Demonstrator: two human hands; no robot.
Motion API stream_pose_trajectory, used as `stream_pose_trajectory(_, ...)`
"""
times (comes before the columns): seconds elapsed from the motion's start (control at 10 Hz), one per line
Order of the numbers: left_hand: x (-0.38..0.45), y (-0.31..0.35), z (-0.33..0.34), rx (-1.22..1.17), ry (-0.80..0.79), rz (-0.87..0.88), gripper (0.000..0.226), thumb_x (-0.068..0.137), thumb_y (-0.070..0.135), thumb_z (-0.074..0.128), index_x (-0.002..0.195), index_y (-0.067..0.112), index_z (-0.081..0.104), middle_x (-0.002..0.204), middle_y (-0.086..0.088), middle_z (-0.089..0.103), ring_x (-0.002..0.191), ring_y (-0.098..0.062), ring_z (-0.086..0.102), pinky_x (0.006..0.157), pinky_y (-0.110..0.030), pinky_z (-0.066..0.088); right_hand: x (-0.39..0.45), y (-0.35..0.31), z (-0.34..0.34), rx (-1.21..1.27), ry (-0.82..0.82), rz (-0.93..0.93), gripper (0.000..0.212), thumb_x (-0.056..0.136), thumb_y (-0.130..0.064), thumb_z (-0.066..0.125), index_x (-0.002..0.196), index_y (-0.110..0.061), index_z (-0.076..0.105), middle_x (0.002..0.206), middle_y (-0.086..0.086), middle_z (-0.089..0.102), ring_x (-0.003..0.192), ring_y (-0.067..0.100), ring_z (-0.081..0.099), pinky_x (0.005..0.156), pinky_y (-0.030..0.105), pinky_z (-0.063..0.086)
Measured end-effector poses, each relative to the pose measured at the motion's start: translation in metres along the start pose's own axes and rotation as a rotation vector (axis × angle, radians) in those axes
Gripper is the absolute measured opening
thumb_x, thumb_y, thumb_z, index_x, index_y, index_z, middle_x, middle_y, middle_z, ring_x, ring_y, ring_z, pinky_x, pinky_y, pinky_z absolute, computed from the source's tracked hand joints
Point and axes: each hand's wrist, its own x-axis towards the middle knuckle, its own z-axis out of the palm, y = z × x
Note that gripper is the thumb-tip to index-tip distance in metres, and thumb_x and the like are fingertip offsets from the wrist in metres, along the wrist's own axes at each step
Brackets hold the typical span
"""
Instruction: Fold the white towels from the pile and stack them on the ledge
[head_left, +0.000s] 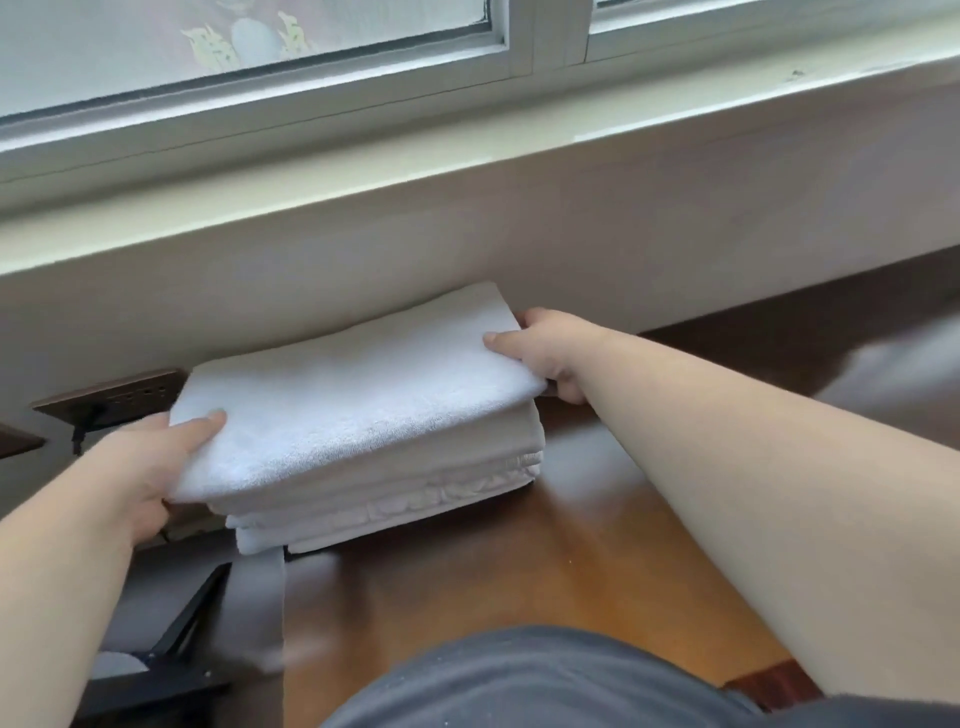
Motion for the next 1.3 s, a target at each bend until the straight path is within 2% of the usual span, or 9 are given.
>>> stream_pose_trajectory(0.1, 0.013, 0.005, -0.005, 0.177, 0.014, 0.031, 0.036, 0.094, 0.027, 0.064, 0.126, 0.012, 0.055, 0.12, -0.014, 0.065, 0.106, -0.035, 0.063, 0.101, -0.05, 0.045, -0.002, 0.005, 0.001, -0.029, -0.008, -0.005, 0.036, 0.093, -0.029, 0.067, 0.126, -0.019, 0.056, 0.115, 0.006, 0.069, 0.1, 0.026, 0.069, 0.084, 0.041, 0.06)
stream_pose_trajectory(0.3, 0.011, -0.007, 0.008, 0.501, 0.153, 0.078, 0.059, 0.093, 0.026, 0.066, 0.143, 0.008, 0.041, 0.134, -0.023, 0.054, 0.102, -0.042, 0.057, 0.092, -0.045, 0.046, -0.021, 0.001, -0.002, -0.322, 0.022, -0.037, 0.052, 0.093, -0.043, 0.061, 0.136, -0.019, 0.046, 0.122, 0.004, 0.061, 0.102, 0.027, 0.065, 0.079, 0.038, 0.058)
stream_pose_trajectory(0.4, -0.002, 0.004, 0.013, 0.86, 0.44, 0.374, 0.081, 0.083, 0.034, 0.072, 0.149, 0.02, 0.027, 0.142, -0.021, 0.046, 0.124, -0.047, 0.047, 0.102, -0.057, 0.042, -0.028, -0.009, -0.003, -0.614, 0.282, -0.253, 0.064, 0.095, -0.048, 0.053, 0.149, -0.019, 0.033, 0.144, 0.01, 0.043, 0.126, 0.034, 0.049, 0.098, 0.039, 0.044)
stream_pose_trajectory(0.5, -0.029, 0.008, 0.047, 1.019, 0.298, 0.919, 0.058, 0.089, 0.023, 0.063, 0.144, 0.02, 0.045, 0.143, -0.013, 0.05, 0.13, -0.035, 0.045, 0.109, -0.048, 0.035, -0.038, -0.023, 0.02, -0.761, 0.295, -0.611, 0.055, 0.1, -0.042, 0.045, 0.152, -0.027, 0.033, 0.152, 0.007, 0.036, 0.139, 0.031, 0.033, 0.113, 0.045, 0.032)
stream_pose_trajectory(0.6, -0.031, 0.005, 0.082, 1.068, 0.084, 0.822, 0.056, 0.098, 0.042, 0.044, 0.151, 0.027, 0.034, 0.158, -0.008, 0.031, 0.145, -0.027, 0.025, 0.117, -0.045, 0.019, -0.034, -0.018, 0.055, -1.071, 0.135, -0.632, 0.063, 0.098, -0.053, 0.041, 0.155, -0.034, 0.024, 0.163, 0.008, 0.017, 0.15, 0.031, 0.012, 0.12, 0.05, 0.015)
stream_pose_trajectory(0.7, -0.013, -0.012, 0.086, 1.203, 0.053, 0.569, 0.067, 0.093, 0.062, 0.023, 0.154, 0.037, 0.012, 0.163, -0.003, 0.013, 0.149, -0.026, 0.008, 0.118, -0.053, 0.009, -0.024, 0.005, 0.067, -1.172, 0.048, -0.443, 0.079, 0.09, -0.072, 0.032, 0.157, -0.038, 0.009, 0.167, 0.007, -0.008, 0.152, 0.031, -0.013, 0.121, 0.055, -0.002)
stream_pose_trajectory(0.8, -0.016, -0.021, 0.085, 1.243, 0.031, 0.563, 0.069, 0.091, 0.068, 0.017, 0.154, 0.042, 0.004, 0.165, -0.002, 0.003, 0.15, -0.03, 0.0, 0.118, -0.057, 0.004, -0.023, 0.02, 0.066, -1.209, 0.087, -0.425, 0.085, 0.086, -0.08, 0.025, 0.157, -0.04, 0.003, 0.166, 0.007, -0.016, 0.15, 0.033, -0.02, 0.12, 0.057, -0.005)
stream_pose_trajectory(1.0, -0.032, -0.032, 0.079, 1.262, 0.078, 0.486, 0.078, 0.082, 0.082, 0.011, 0.151, 0.05, -0.005, 0.165, -0.004, -0.005, 0.149, -0.036, -0.007, 0.117, -0.059, 0.001, -0.03, 0.025, 0.063, -1.198, 0.088, -0.359, 0.093, 0.081, -0.086, 0.024, 0.156, -0.04, -0.004, 0.166, 0.004, -0.018, 0.15, 0.031, -0.022, 0.121, 0.057, 0.001)
stream_pose_trajectory(1.3, -0.05, -0.025, 0.062, 1.165, 0.081, 0.585, 0.077, 0.089, 0.074, 0.022, 0.155, 0.036, 0.008, 0.165, -0.006, 0.006, 0.151, -0.026, 0.0, 0.121, -0.05, 0.003, -0.056, 0.006, 0.047, -1.2, 0.107, -0.428, 0.085, 0.087, -0.08, 0.028, 0.158, -0.036, 0.01, 0.167, 0.003, -0.003, 0.153, 0.027, -0.009, 0.122, 0.055, 0.003)
